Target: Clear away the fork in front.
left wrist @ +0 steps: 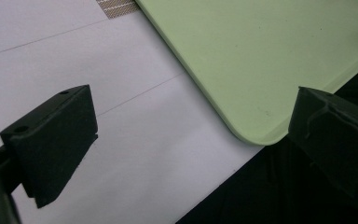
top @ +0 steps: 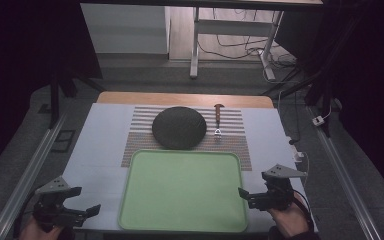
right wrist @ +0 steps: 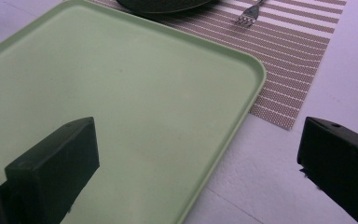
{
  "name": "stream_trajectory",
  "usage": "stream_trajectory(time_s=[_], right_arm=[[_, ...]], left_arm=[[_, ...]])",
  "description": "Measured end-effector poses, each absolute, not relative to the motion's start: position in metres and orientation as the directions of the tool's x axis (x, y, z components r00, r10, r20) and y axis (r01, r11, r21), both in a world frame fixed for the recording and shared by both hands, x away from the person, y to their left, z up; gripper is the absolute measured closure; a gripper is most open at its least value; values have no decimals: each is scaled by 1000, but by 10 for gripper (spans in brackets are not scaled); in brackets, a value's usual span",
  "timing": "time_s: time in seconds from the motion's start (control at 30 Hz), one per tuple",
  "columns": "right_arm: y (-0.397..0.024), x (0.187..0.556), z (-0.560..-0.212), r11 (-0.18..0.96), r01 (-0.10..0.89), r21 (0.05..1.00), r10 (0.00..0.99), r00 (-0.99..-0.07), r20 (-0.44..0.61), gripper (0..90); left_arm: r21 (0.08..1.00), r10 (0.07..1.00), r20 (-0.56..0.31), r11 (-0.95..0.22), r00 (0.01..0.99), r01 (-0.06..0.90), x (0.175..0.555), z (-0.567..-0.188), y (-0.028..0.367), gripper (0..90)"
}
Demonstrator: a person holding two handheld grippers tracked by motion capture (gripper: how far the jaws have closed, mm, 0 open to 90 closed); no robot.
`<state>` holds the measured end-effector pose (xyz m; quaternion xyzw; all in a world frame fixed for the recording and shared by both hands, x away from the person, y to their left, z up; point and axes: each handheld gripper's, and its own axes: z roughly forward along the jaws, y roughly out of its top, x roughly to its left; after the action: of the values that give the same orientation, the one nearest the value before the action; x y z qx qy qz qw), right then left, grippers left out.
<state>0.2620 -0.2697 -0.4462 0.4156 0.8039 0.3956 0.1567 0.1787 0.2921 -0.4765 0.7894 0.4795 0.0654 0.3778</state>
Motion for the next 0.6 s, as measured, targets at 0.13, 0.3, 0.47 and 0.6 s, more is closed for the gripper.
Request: stream_trajectory(time_s=[0.13, 0.3, 0.47, 0.6], right_arm=[[-268, 265, -446, 345, 547, 763, 793, -604, 75, 0], [-265, 270, -447, 354, 551, 756, 794, -604, 68, 0], [-259, 278, -447, 374, 554, 744, 790, -611, 58, 0], [-254, 285, -450, 397, 556, 730, 790, -612, 37, 0]], left_arm=[[659, 806, -263, -251, 530, 709, 179, -477, 292, 12], [661, 809, -263, -246, 526, 709, 179, -476, 293, 10], [659, 809, -263, -248, 526, 710, 179, -476, 292, 10], [658, 809, -262, -249, 526, 711, 179, -477, 292, 10]])
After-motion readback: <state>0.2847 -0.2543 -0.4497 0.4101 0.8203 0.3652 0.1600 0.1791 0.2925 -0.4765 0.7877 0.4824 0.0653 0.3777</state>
